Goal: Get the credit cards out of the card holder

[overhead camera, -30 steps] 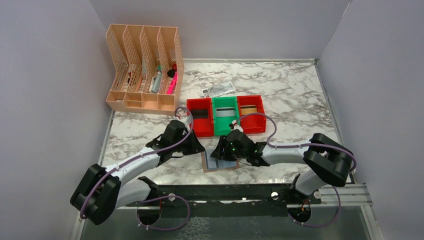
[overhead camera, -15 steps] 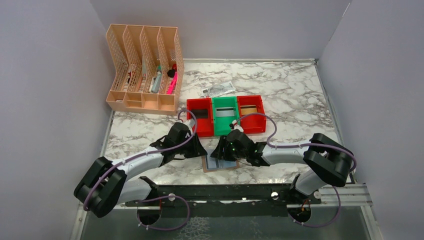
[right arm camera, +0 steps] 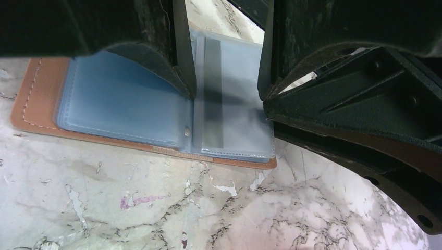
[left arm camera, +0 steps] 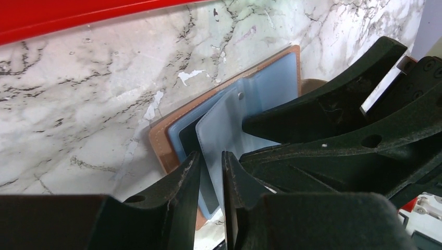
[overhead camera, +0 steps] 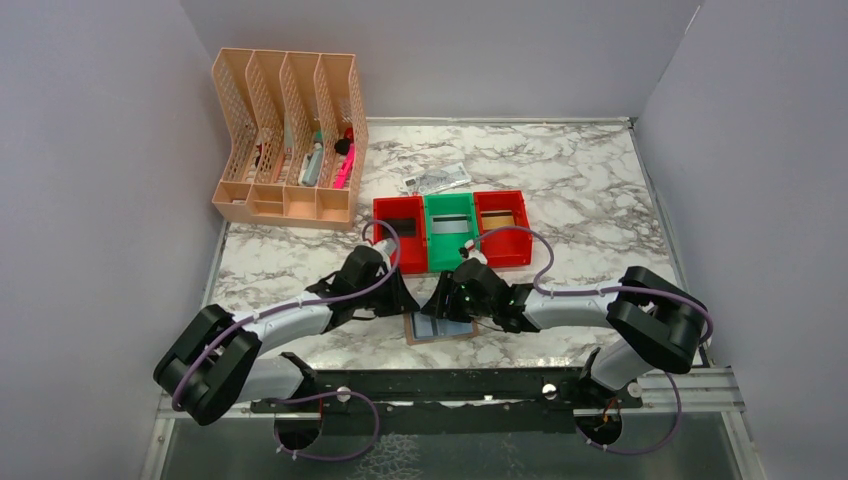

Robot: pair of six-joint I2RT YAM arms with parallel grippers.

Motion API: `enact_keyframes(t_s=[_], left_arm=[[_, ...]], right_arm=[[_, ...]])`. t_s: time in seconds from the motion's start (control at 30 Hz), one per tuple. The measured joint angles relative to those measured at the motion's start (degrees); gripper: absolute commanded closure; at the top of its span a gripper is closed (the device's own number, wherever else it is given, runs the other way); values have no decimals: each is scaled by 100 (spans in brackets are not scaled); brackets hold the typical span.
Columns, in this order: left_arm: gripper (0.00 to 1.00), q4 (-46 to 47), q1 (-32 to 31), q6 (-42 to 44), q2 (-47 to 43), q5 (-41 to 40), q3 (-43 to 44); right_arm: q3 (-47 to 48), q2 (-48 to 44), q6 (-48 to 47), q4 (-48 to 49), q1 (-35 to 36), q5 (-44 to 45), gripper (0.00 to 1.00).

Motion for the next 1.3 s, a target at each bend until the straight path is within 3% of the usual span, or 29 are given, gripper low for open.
enact_keyframes(t_s=[0.3,0.67,1.3], left_arm=[[84,107,-101,-35,13,192,13],[84,330,-140,-35,116,420,101],[81,-382,-184,-4,-367,-361,153]], right_arm=[[-267,-304,20,11,0,9,46],[-365,-1137,-262,-354,0,81,43],[96,-470,-844,-601,-26,-238,49]])
